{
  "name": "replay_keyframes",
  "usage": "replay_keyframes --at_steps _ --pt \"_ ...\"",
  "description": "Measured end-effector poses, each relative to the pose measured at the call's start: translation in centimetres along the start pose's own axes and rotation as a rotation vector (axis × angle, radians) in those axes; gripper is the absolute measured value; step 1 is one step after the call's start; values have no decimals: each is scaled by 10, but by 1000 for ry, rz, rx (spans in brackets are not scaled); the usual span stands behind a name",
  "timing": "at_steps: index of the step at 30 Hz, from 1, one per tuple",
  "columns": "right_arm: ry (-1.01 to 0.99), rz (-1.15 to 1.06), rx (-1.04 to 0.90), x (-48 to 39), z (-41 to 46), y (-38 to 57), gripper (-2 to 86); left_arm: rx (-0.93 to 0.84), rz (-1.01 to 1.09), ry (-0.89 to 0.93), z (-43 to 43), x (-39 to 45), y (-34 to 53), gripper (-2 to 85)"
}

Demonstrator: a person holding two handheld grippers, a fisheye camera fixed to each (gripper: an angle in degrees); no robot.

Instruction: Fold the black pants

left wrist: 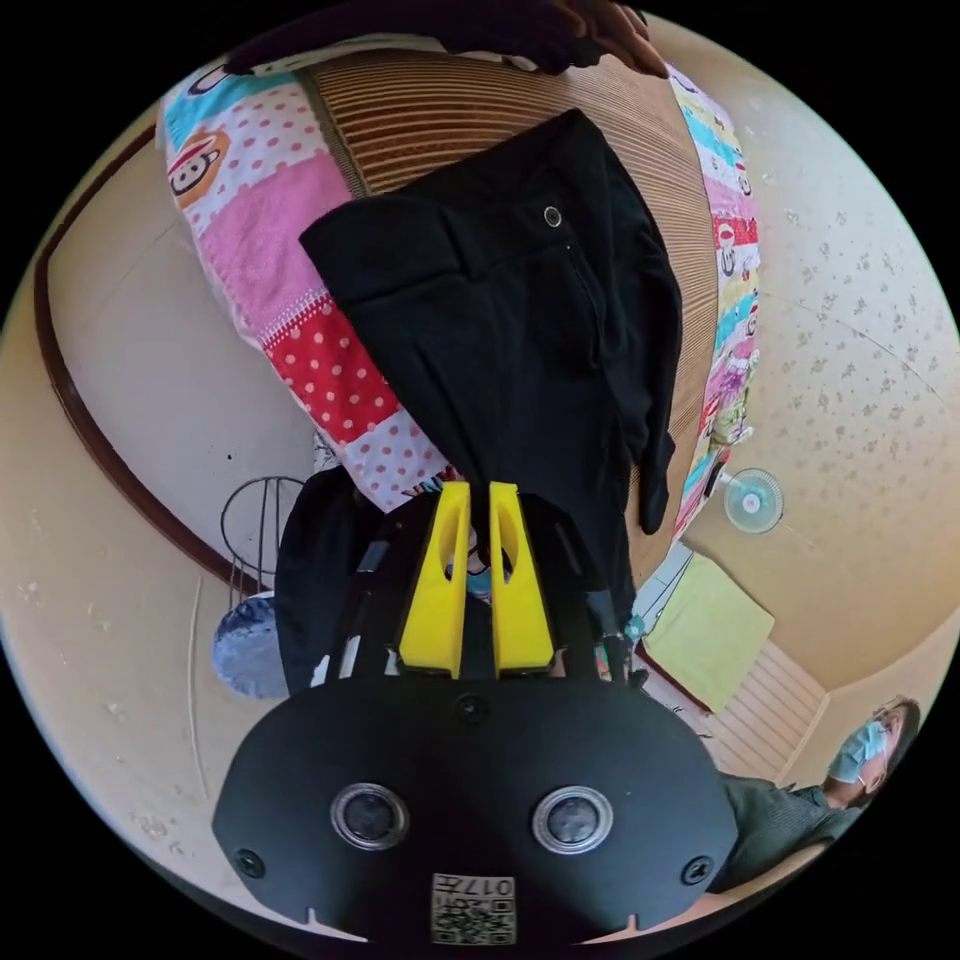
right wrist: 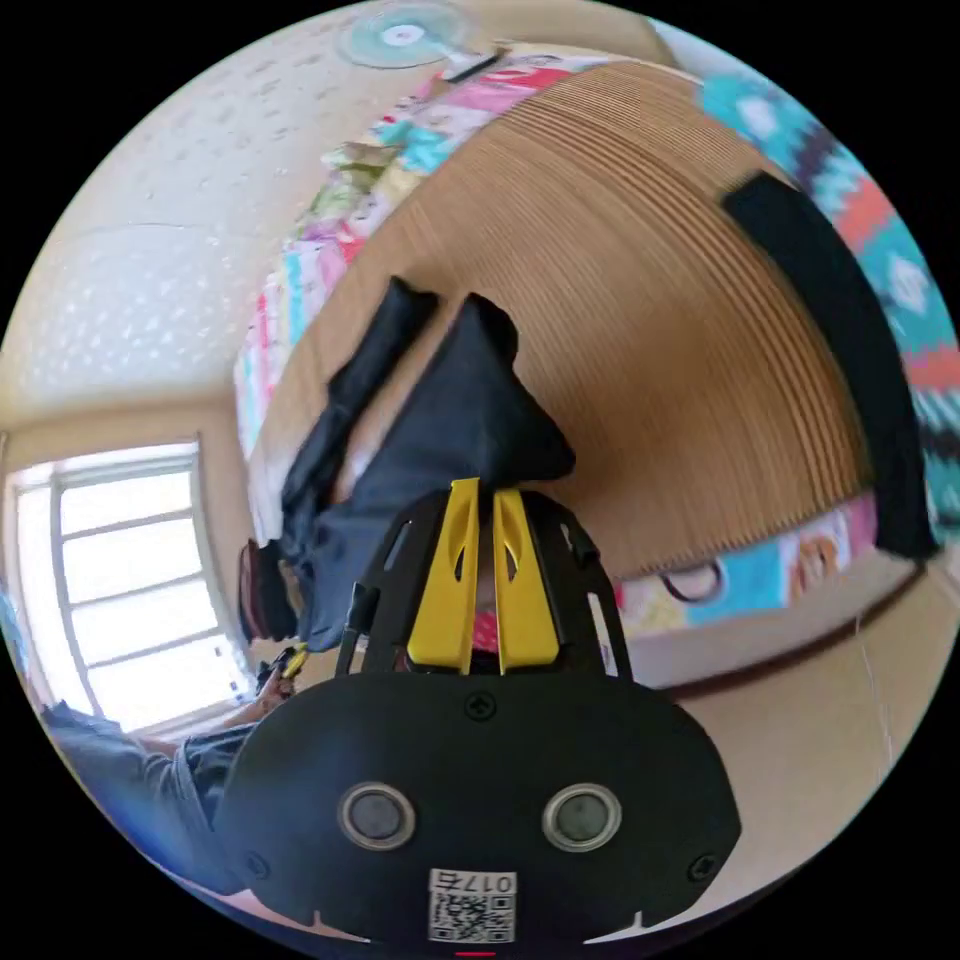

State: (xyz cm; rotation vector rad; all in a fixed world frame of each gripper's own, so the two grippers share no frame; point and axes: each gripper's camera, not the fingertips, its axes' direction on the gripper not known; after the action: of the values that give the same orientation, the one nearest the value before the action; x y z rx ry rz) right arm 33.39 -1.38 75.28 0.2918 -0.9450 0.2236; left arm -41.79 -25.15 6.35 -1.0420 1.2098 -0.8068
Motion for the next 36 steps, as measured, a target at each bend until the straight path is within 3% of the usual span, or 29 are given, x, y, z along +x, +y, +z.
replay_keyframes --at_steps 2,5,12,16,18,21,23,25,27,29,30,33,36 --pt "7 218 111 53 -23 25 26 43 -67 27 7 -9 19 41" --pt "-88 154 327 51 -53 19 40 75 -95 141 20 -19 41 44" --pt "-125 -272 66 -77 15 -167 126 194 -223 227 25 -26 82 48" --pt "62 -497 -72 -193 58 -269 140 91 -140 141 28 -7 85 0" --pt "169 -527 -173 -227 80 -301 129 63 -109 76 30 5 87 -5" --pt "367 -521 -561 -254 138 -327 51 44 -81 70 35 15 92 -8" --pt "229 -695 -956 -291 161 -309 32 56 -86 87 38 17 98 -9" --pt "83 -923 -1071 -332 136 -282 24 57 -91 100 42 16 101 -9" --pt "-123 -1036 -1037 -364 80 -272 19 45 -99 105 47 13 102 -9" --pt "-450 -1031 -895 -376 -5 -293 16 51 -113 107 49 8 105 -8" --pt "-499 -1027 -844 -373 -26 -301 15 56 -116 111 49 7 106 -8" --pt "-379 -1062 -599 -342 -100 -340 14 81 -128 134 50 2 109 -4" --pt "-108 -775 -419 -273 -121 -392 12 64 -126 119 57 -1 107 19"
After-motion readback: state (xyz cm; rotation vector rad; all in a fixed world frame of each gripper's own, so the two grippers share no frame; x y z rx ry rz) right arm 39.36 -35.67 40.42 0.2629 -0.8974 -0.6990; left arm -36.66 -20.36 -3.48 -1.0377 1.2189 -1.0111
